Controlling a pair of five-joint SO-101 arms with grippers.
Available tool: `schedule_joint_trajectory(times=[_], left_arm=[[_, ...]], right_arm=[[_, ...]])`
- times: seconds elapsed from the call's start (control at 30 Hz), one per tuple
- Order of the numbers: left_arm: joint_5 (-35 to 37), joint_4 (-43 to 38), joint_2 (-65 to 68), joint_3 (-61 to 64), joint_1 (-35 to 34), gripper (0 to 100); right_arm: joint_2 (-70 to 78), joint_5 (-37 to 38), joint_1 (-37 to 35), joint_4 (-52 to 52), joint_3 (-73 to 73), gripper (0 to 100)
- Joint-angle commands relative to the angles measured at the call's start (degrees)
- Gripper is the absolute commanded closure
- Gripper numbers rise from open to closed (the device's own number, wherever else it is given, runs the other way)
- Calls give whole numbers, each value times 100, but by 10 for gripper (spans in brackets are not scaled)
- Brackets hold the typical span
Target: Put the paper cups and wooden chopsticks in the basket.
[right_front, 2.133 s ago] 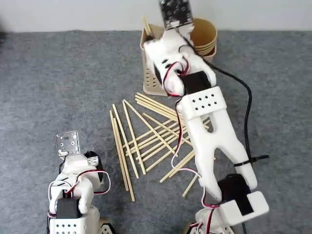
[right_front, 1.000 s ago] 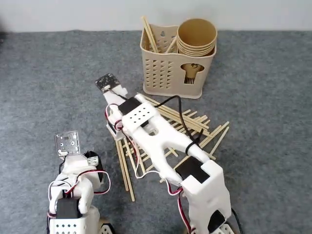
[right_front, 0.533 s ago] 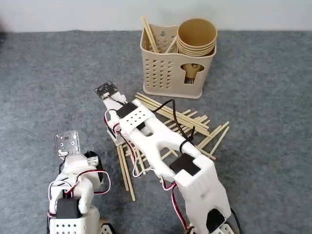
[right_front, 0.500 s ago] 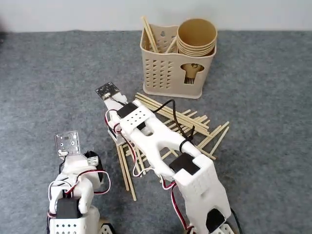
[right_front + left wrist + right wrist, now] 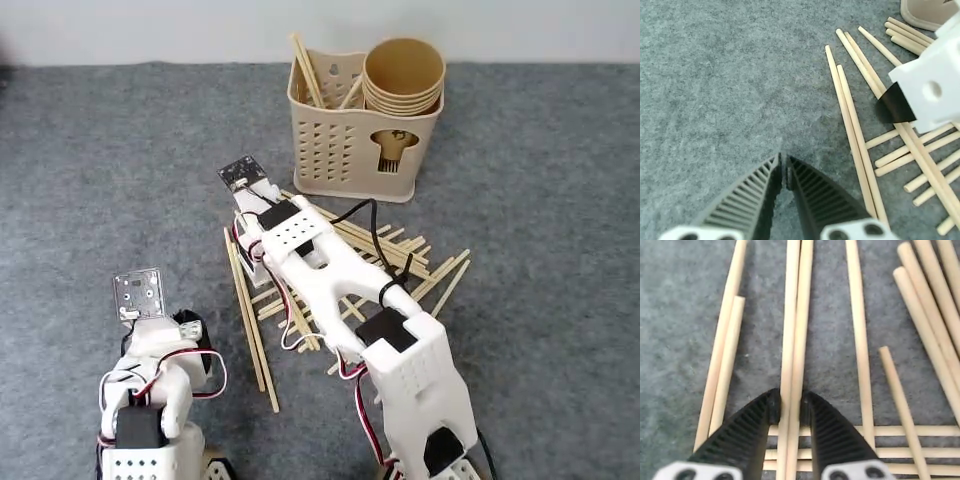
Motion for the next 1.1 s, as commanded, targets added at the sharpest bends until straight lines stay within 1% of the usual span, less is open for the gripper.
schedule_joint_trajectory(times=[0.0, 0.2, 0.5, 0.6, 0.77, 0.87, 1.07], left_arm=[[-26, 18, -79, -110, -9, 986], [-26, 18, -79, -110, -9, 986], [-26, 18, -79, -110, -9, 986], [-26, 18, -79, -110, -9, 986], [-26, 18, -79, -110, -9, 986], [-26, 18, -79, -110, -9, 986], [-26, 18, -79, -110, -9, 986]], right_arm=[[-295, -18, -84, 224, -255, 990], [-989, -18, -66, 690, -255, 990], [-2571, 0, -31, 1200, -255, 990], [-3099, 308, 145, 1138, -255, 990], [-3934, 686, 593, 637, -255, 991], [-4268, 774, 804, 233, -255, 991], [-4444, 765, 1156, -1086, -255, 991]])
